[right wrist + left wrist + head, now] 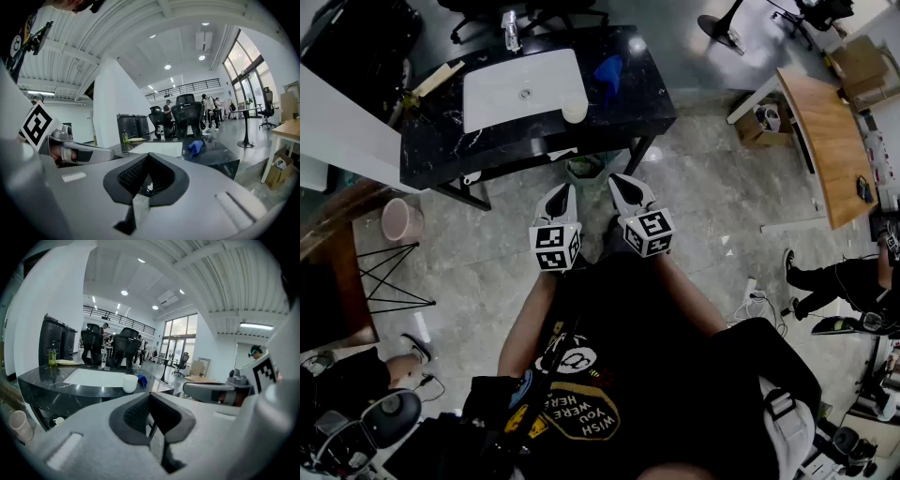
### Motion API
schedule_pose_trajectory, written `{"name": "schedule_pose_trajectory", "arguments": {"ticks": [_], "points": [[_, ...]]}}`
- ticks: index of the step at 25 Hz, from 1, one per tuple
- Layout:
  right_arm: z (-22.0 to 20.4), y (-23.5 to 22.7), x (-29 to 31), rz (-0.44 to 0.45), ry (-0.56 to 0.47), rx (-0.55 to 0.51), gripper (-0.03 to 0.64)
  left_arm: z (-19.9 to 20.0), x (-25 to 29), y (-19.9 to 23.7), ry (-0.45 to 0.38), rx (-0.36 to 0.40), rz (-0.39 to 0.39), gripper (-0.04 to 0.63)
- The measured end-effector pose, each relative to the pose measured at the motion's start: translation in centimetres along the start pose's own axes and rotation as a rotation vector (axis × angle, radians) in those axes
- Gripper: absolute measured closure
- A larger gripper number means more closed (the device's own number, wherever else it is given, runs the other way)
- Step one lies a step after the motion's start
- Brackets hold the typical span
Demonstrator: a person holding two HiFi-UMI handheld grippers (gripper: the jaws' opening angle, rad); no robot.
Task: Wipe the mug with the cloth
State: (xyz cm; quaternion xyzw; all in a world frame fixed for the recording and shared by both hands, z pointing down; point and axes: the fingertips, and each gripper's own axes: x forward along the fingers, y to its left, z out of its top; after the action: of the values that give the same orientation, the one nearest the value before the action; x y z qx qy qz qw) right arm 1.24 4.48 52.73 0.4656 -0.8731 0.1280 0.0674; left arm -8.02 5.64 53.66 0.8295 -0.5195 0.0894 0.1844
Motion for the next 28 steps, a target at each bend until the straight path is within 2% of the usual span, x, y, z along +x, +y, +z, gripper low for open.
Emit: {"name": "schedule_pose_trajectory", "arguments": {"ticks": [6,18,21,25,28], "points": [[0.3,-0.1,0.5,0.005,-0.004,0.002,0.618,-0.1,0.5,0.8,0.012,-0.029,0.005,0.591],[0.1,-0.6,1.5,0.007,0.015,-0.01,0.618,0.5,1.1,1.7,-0.01,-0.024,0.01,0.591],[-0.2,-1.1,1.4,0.013,0.021,0.014,0.618,0.1,1.5,1.7,0.007,-0.038,-0.004,0.591],[0.3,-0.9,1.6,0.054,-0.007,0.069,0.612,-1.6,2.3,1.2,0.073,-0.121,-0.057,0.591],[0.0,-1.7,2.3,0.048,0.025,0.054,0.592,-1.8,2.8,0.7,0.081,-0.111,-0.068,0.591]]}}
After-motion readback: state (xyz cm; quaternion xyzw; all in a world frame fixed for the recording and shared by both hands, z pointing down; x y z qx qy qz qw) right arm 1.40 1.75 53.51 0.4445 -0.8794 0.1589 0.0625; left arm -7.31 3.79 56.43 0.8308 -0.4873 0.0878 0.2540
